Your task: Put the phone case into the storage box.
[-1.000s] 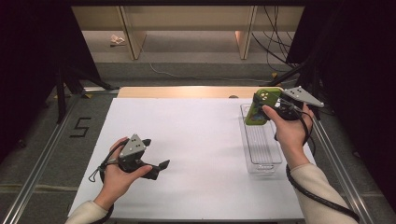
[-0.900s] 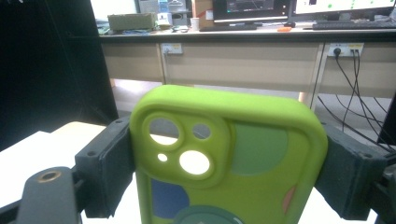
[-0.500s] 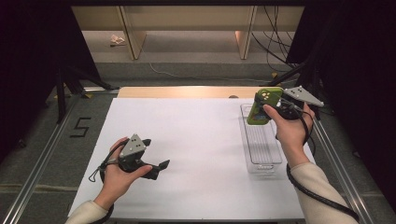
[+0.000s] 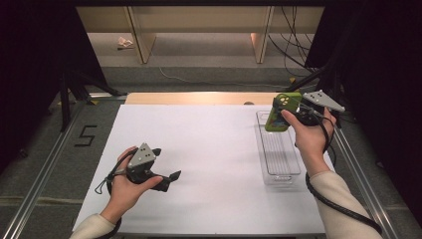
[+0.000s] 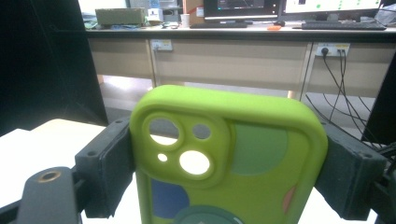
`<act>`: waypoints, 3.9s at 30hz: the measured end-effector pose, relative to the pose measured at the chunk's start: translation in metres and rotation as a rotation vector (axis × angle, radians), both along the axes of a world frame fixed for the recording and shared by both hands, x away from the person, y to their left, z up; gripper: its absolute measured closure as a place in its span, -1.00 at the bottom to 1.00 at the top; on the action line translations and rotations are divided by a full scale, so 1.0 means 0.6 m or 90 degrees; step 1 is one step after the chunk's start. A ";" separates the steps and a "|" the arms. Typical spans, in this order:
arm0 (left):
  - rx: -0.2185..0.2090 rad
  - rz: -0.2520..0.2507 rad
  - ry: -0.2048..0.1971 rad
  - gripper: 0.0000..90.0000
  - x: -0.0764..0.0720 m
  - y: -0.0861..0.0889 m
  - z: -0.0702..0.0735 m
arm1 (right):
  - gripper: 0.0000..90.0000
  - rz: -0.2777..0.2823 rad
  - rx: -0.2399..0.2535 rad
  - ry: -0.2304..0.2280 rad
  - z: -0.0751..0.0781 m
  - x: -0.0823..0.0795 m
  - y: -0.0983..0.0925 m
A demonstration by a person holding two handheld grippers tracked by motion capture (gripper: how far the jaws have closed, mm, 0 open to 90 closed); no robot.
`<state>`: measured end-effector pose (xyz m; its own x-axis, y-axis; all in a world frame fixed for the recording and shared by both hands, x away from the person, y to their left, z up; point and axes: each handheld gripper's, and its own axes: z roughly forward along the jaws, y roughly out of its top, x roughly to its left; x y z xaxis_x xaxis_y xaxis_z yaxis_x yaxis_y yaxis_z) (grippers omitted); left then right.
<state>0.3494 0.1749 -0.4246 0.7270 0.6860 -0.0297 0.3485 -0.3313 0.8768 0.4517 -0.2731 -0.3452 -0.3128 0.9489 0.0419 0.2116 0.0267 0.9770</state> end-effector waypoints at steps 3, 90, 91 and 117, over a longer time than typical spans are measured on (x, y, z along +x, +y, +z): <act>0.000 0.000 0.000 -1.00 0.000 0.000 0.000 | -0.62 -0.002 -0.002 0.001 -0.001 0.003 -0.001; -0.003 -0.002 0.003 -1.00 0.002 0.001 -0.003 | -0.62 -0.019 -0.019 0.008 -0.011 0.058 0.001; -0.003 -0.001 0.003 -1.00 0.002 0.001 -0.003 | -0.62 -0.020 -0.017 0.009 -0.011 0.059 0.000; -0.002 0.000 0.006 -1.00 0.002 0.001 -0.003 | -0.62 -0.021 -0.020 0.019 -0.018 0.077 0.004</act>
